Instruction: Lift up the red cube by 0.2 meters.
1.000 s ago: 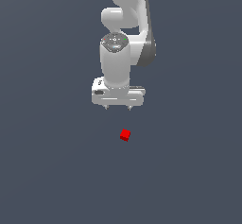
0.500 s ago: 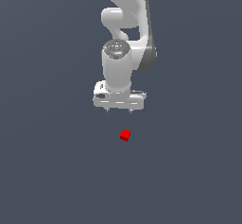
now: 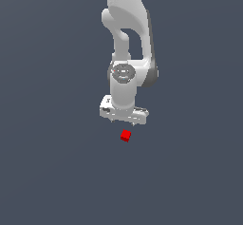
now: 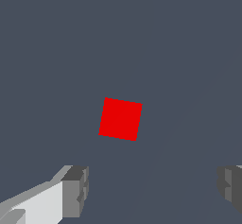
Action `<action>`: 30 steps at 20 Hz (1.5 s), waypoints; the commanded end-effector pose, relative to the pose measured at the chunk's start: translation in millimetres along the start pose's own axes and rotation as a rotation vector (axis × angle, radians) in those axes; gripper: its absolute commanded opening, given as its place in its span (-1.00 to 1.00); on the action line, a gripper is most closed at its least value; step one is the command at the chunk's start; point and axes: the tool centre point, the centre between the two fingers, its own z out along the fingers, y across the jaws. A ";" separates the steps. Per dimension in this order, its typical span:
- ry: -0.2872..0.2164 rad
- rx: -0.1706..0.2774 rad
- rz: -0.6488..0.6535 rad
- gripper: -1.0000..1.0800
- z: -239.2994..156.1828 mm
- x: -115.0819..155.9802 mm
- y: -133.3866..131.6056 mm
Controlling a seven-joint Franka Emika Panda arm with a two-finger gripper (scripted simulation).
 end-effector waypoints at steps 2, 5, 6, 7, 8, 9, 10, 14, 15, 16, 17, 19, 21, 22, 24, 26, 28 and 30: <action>0.001 -0.002 0.056 0.92 27.6 8.3 -7.6; 0.002 -0.003 0.096 0.92 46.4 15.0 -12.5; 0.002 -0.004 0.107 0.92 51.7 16.9 -13.9; 0.003 -0.004 0.117 0.92 56.5 18.7 -15.1; 0.003 -0.004 0.126 0.92 60.8 20.4 -16.1; 0.003 -0.004 0.134 0.92 64.7 22.0 -17.0; 0.003 -0.004 0.141 0.92 68.1 23.3 -17.8; 0.003 -0.004 0.161 0.92 77.3 27.5 -20.0; 0.003 -0.004 0.164 0.92 78.5 28.1 -20.2; 0.003 -0.004 0.166 0.92 79.4 28.6 -20.4; 0.003 -0.004 0.167 0.92 79.9 28.9 -20.5; 0.003 -0.004 0.167 -1.00 80.0 28.9 -20.8; 0.003 -0.004 0.167 -1.00 80.0 28.9 -20.8; 0.003 -0.004 0.167 -1.00 80.0 28.9 -20.8; 0.003 -0.004 0.167 -1.00 80.0 28.9 -20.8; 0.003 -0.004 0.167 -1.00 80.0 28.9 -20.8; 0.003 -0.004 0.167 -1.00 80.0 28.9 -20.8; 0.003 -0.004 0.167 -1.00 79.3 28.7 -20.9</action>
